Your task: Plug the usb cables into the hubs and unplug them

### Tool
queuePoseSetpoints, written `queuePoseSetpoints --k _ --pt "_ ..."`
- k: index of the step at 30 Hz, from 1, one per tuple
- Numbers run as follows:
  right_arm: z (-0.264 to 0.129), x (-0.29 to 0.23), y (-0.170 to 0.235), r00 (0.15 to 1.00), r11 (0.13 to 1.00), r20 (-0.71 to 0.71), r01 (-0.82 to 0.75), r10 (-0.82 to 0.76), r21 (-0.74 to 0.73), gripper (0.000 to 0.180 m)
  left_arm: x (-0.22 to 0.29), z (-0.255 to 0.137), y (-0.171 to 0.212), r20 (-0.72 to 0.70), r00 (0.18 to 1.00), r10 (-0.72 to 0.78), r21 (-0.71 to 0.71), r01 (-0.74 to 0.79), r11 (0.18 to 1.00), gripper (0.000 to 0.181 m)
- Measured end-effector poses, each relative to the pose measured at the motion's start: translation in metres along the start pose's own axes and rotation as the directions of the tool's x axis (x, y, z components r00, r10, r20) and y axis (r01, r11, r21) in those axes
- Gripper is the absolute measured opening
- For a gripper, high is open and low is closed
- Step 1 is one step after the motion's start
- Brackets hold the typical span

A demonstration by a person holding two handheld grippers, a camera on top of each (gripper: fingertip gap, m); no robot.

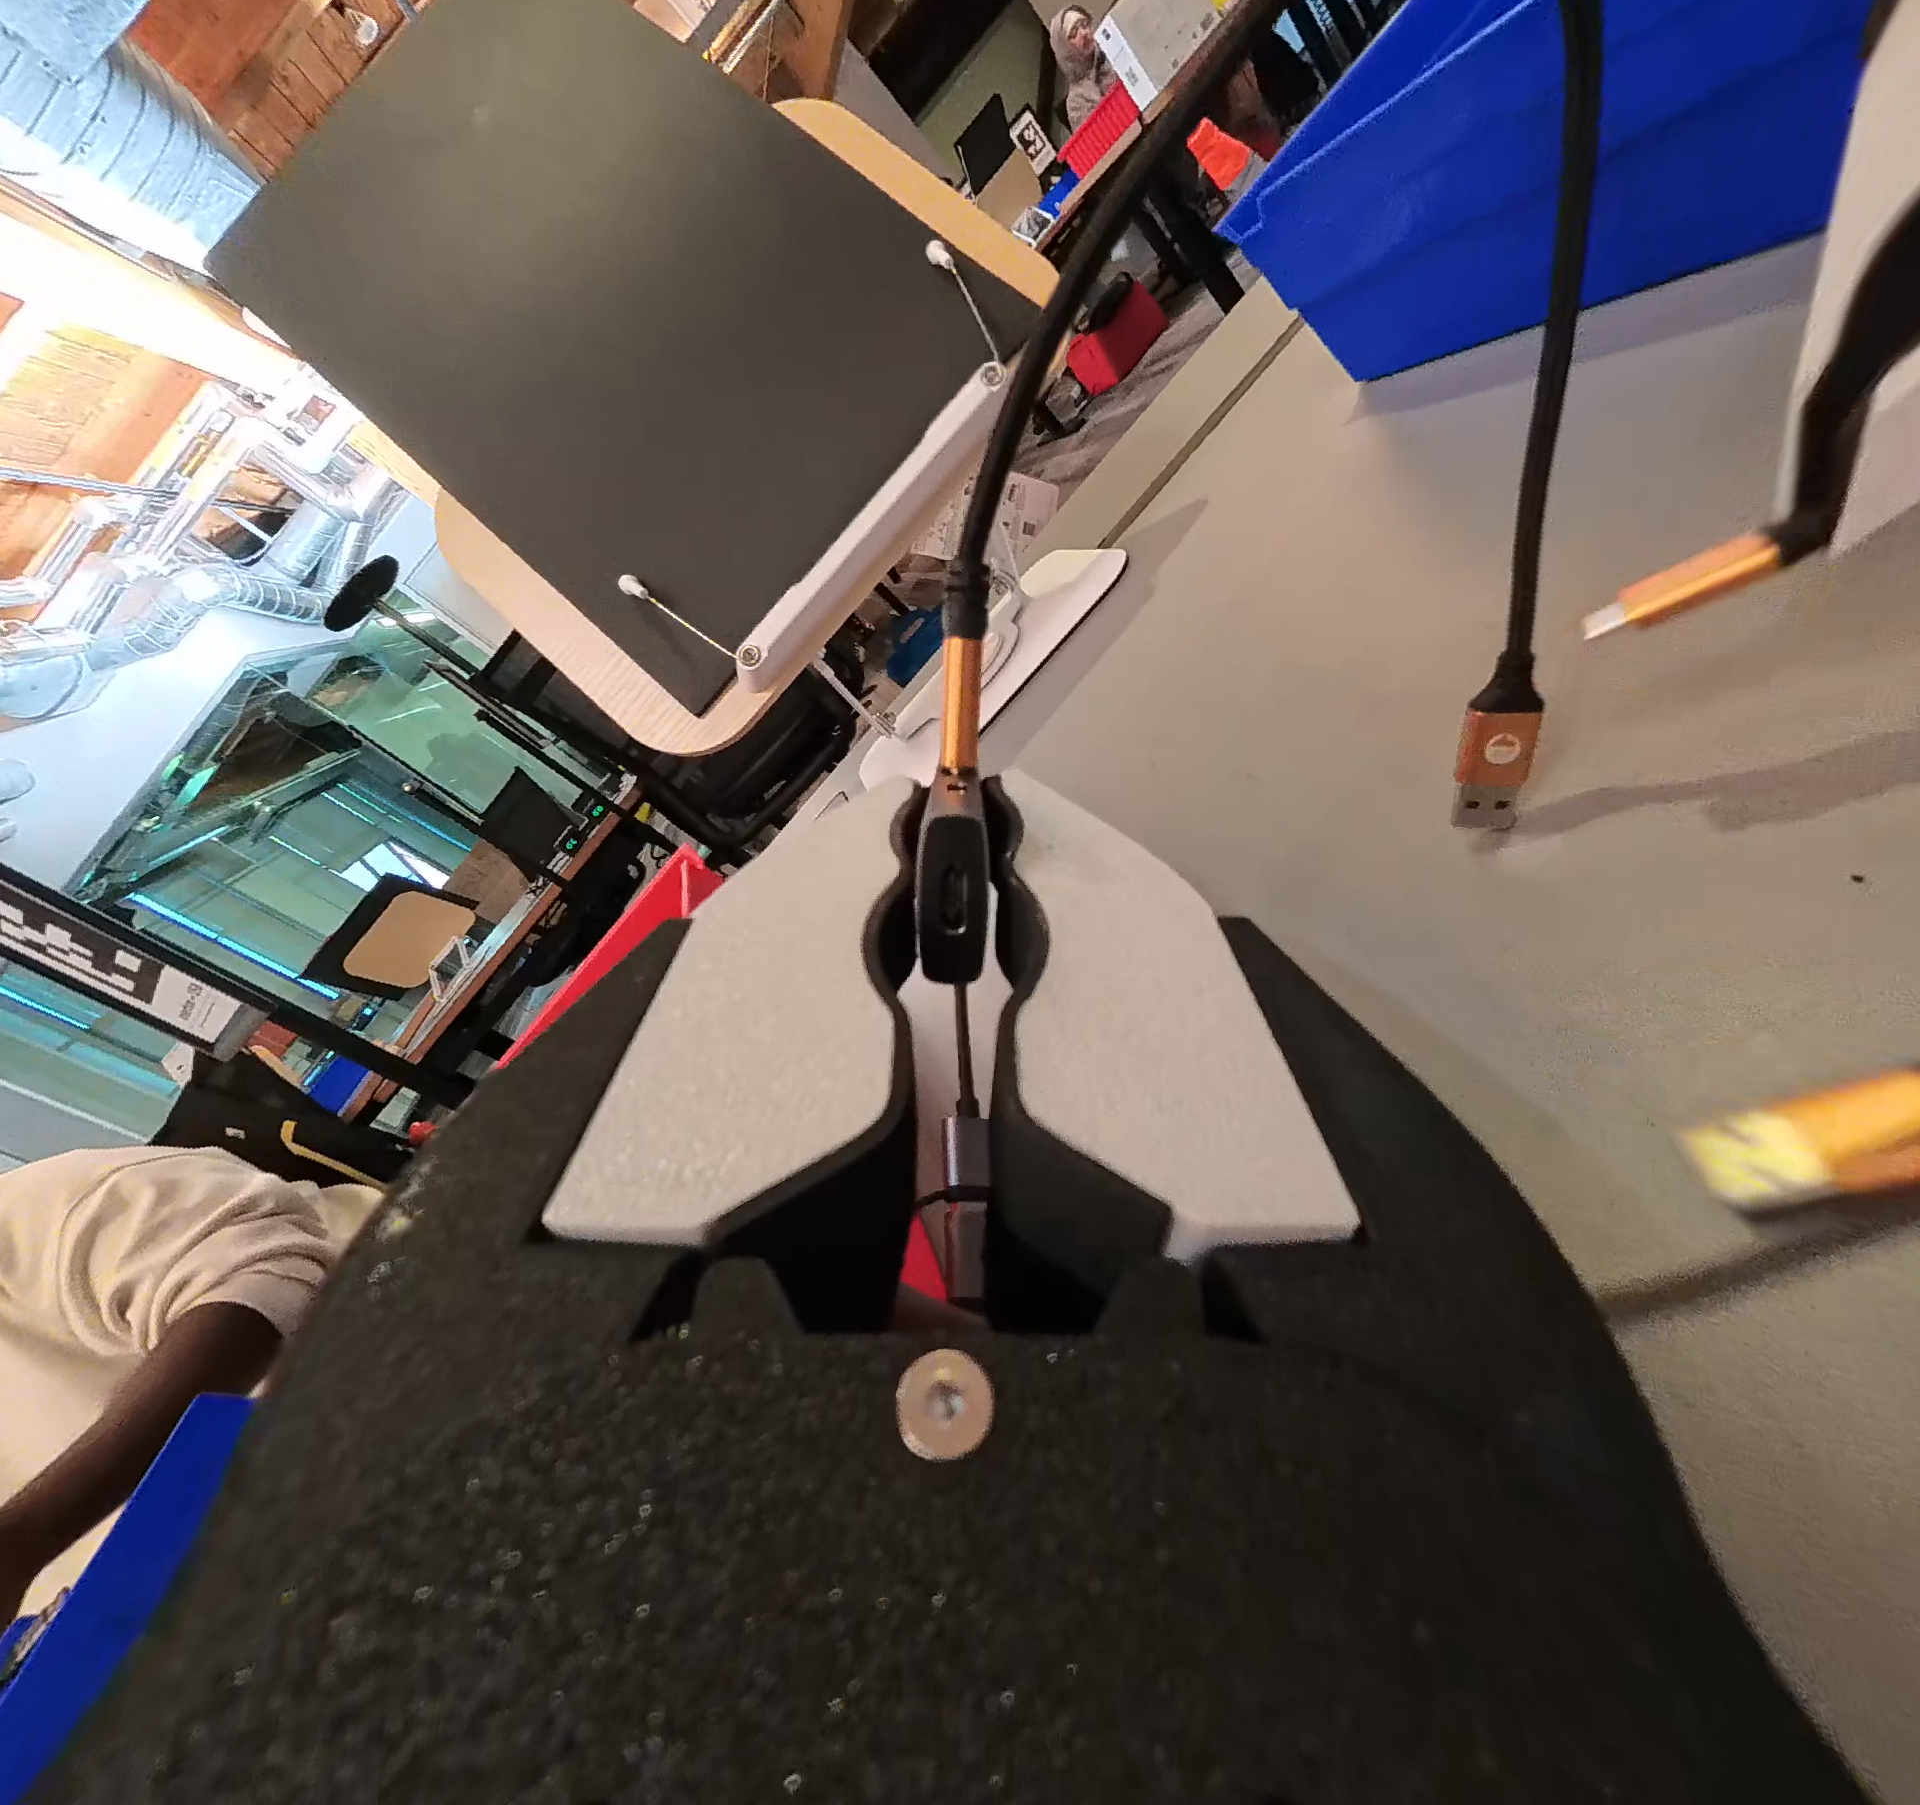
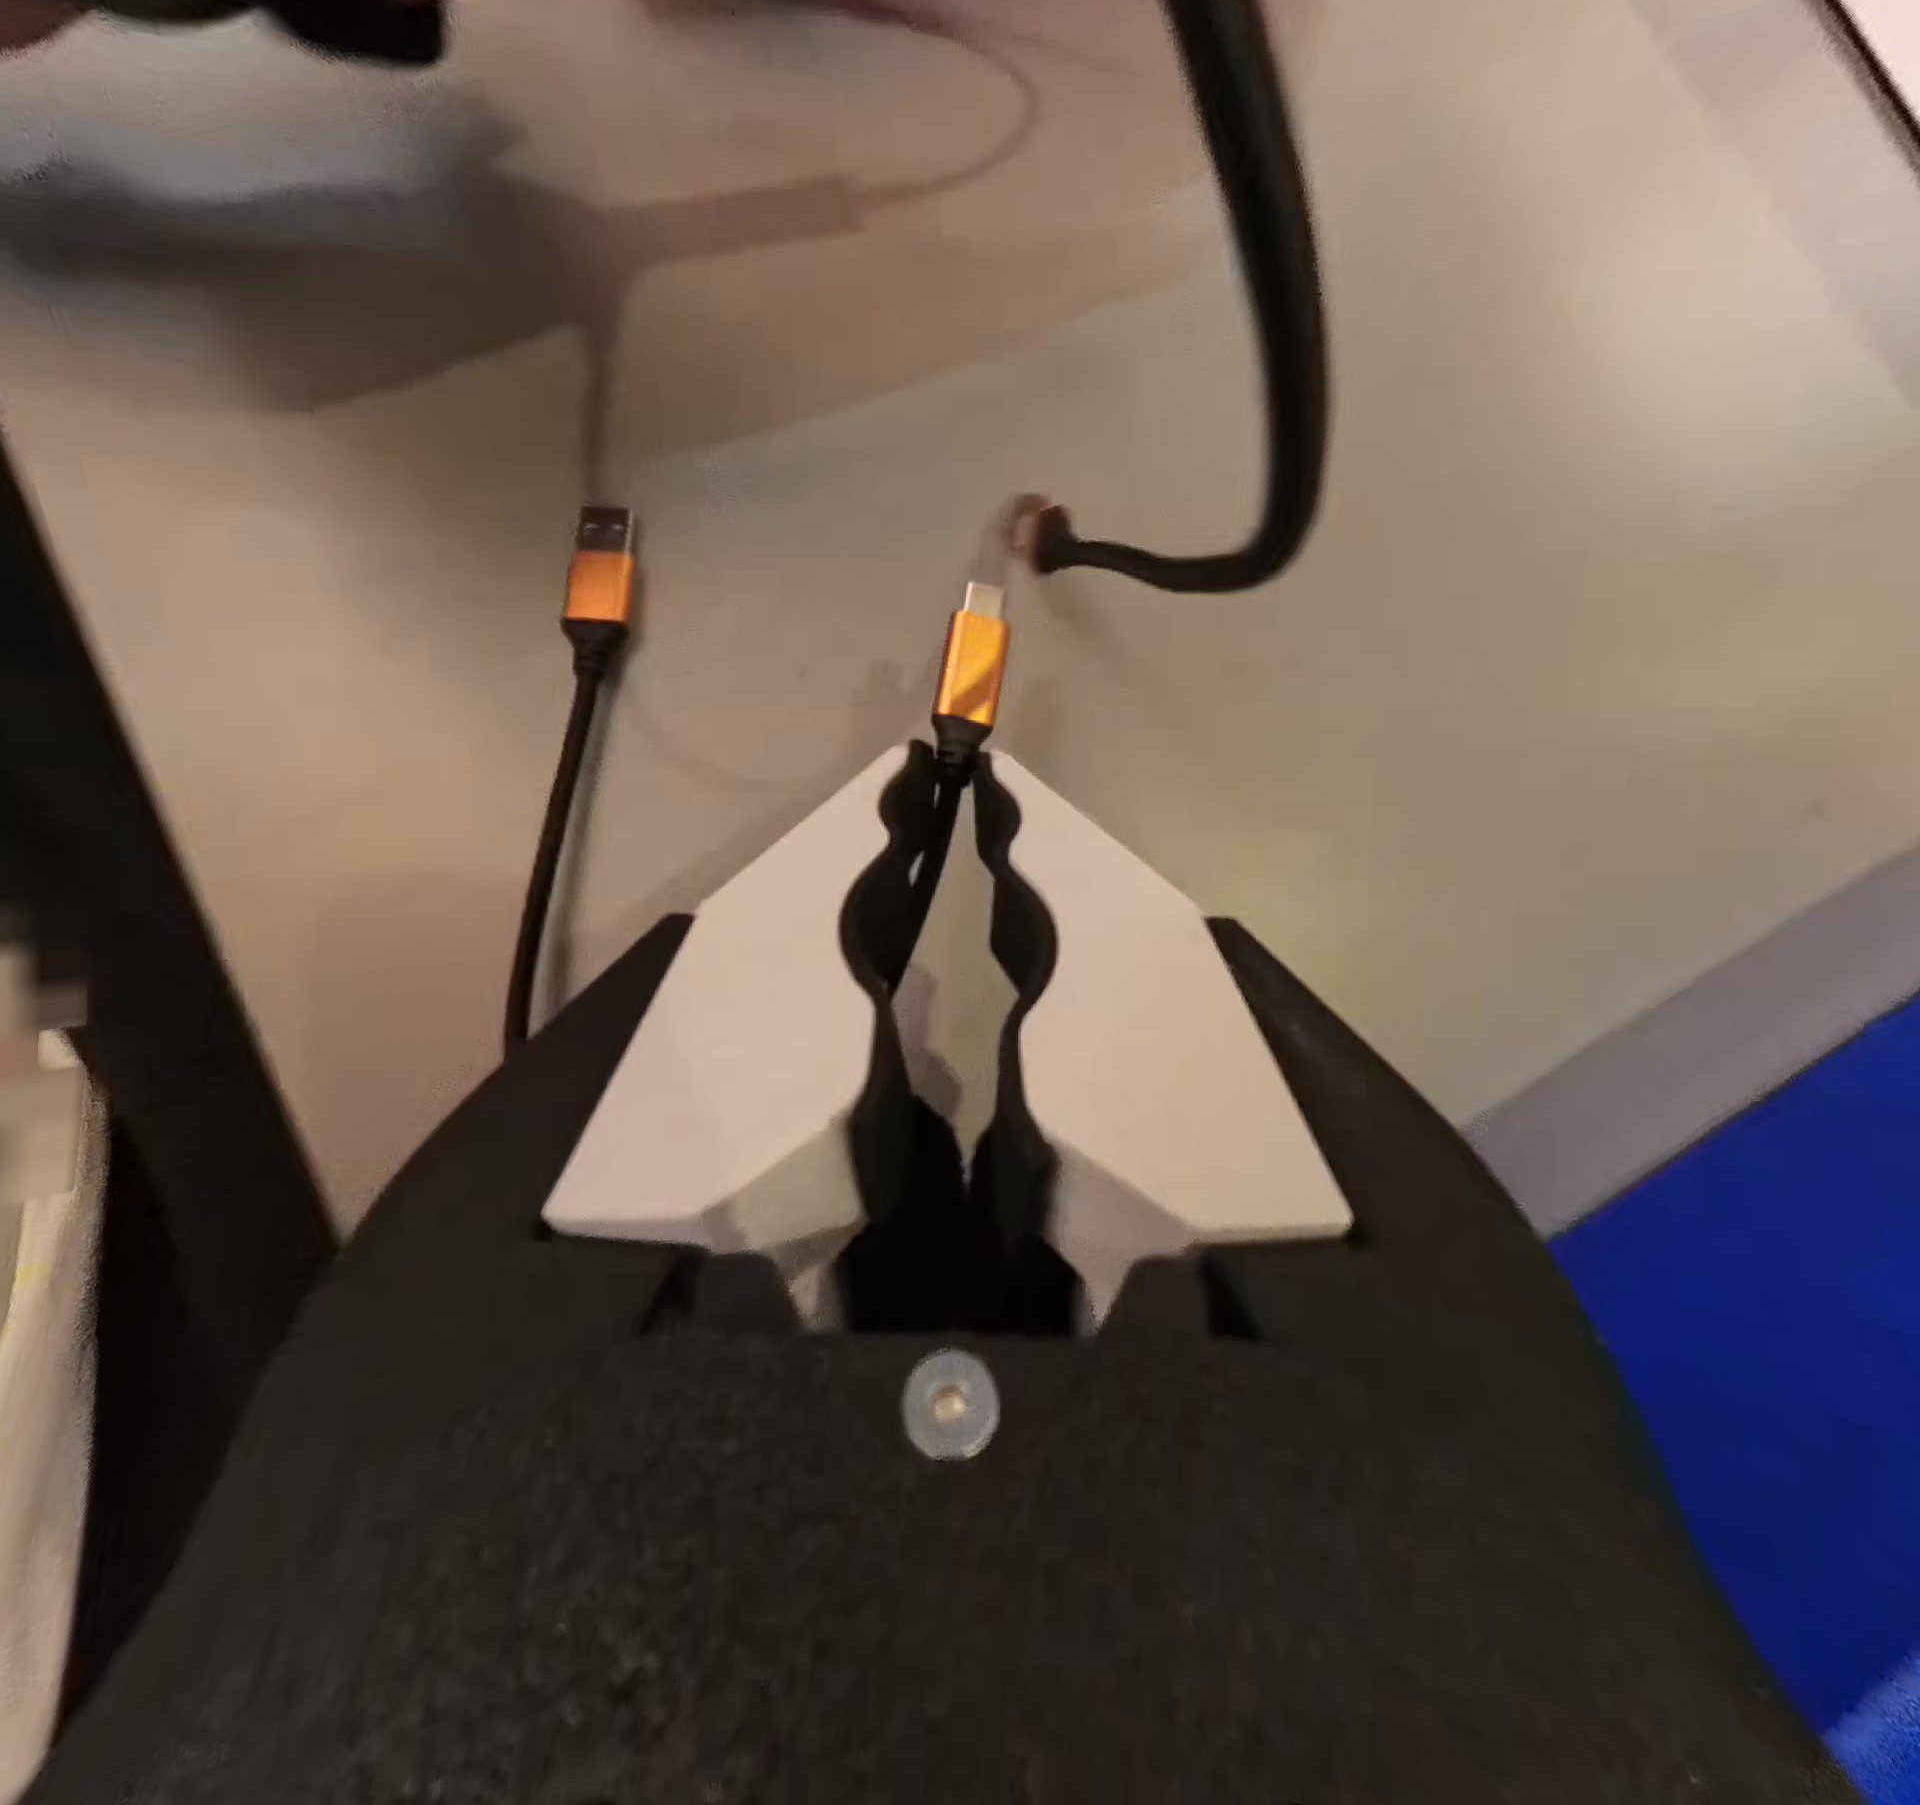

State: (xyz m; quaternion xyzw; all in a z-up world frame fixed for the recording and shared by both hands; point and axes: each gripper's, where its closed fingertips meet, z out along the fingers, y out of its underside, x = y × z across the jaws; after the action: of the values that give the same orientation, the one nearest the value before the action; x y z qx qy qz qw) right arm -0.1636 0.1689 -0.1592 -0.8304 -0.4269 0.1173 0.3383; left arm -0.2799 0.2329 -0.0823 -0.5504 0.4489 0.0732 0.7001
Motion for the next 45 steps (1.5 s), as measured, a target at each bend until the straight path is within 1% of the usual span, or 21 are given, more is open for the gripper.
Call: queuePoseSetpoints --k 2,4,6,8,10,12,17,19,22,25,30,34,39,42,45 --pt "-0.017 -0.018 -0.002 0.986 0.99 0.088 0.141 -0.14 -0.012 0.006 0.003 0.001 0.0 -0.011 1.0 0.019 0.003 -0.019 1.0 0.01" --pt "-0.036 -0.028 -0.007 0.967 0.974 0.123 0.226 -0.223 -0.011 0.006 0.01 0.001 -0.003 -0.039 0.998 0.051 0.021 -0.05 0.999 0.01" --pt "-0.054 -0.04 -0.023 0.949 0.963 0.16 0.266 -0.271 0.053 0.006 0.021 0.0 -0.009 -0.086 0.99 0.109 0.07 -0.103 0.992 0.01" --pt "-0.065 -0.041 -0.044 0.95 0.959 0.139 0.268 -0.28 0.096 0.006 0.031 -0.002 -0.014 -0.101 0.975 0.199 0.11 -0.187 0.976 0.01" --pt "-0.066 -0.041 -0.058 0.948 0.953 0.12 0.284 -0.295 0.101 0.006 0.041 -0.006 -0.023 -0.1 0.953 0.284 0.157 -0.267 0.951 0.009" --pt "-0.06 -0.042 -0.063 0.946 0.952 0.112 0.298 -0.305 0.071 0.006 0.048 -0.008 -0.03 -0.092 0.935 0.342 0.182 -0.322 0.929 0.009" --pt "-0.043 -0.043 -0.064 0.955 0.96 0.094 0.28 -0.28 0.012 0.006 0.055 -0.012 -0.041 -0.054 0.902 0.429 0.188 -0.413 0.891 0.009" --pt "-0.041 -0.043 -0.065 0.96 0.964 0.089 0.265 -0.266 0.018 0.006 0.057 -0.013 -0.042 -0.049 0.888 0.456 0.195 -0.44 0.877 0.009" --pt "-0.04 -0.049 -0.059 0.949 0.954 0.107 0.3 -0.298 -0.004 0.006 0.06 -0.014 -0.041 -0.056 0.884 0.464 0.196 -0.446 0.874 0.009" --pt "-0.038 -0.049 -0.059 0.951 0.955 0.1 0.297 -0.294 -0.014 0.006 0.058 -0.014 -0.042 -0.048 0.883 0.467 0.194 -0.45 0.872 0.009" --pt "-0.037 -0.047 -0.057 0.953 0.957 0.098 0.291 -0.288 -0.02 0.006 0.057 -0.017 -0.045 -0.013 0.857 0.515 0.205 -0.502 0.84 0.01" --pt "-0.035 -0.047 -0.054 0.951 0.953 0.094 0.299 -0.294 -0.044 0.006 0.06 -0.017 -0.045 -0.011 0.842 0.539 0.204 -0.526 0.826 0.01" --pt "-0.036 -0.046 -0.059 0.953 0.956 0.081 0.294 -0.291 -0.019 0.006 0.059 -0.016 -0.043 0.001 0.815 0.579 0.191 -0.569 0.8 0.009" --pt "-0.038 -0.044 -0.066 0.962 0.965 0.076 0.261 -0.263 0.031 0.006 0.06 -0.015 -0.041 -0.021 0.834 0.552 0.177 -0.54 0.823 0.009" --pt "-0.039 -0.041 -0.075 0.973 0.971 0.073 0.21 -0.219 0.115 0.006 0.056 -0.013 -0.04 -0.05 0.892 0.448 0.151 -0.437 0.887 0.009"
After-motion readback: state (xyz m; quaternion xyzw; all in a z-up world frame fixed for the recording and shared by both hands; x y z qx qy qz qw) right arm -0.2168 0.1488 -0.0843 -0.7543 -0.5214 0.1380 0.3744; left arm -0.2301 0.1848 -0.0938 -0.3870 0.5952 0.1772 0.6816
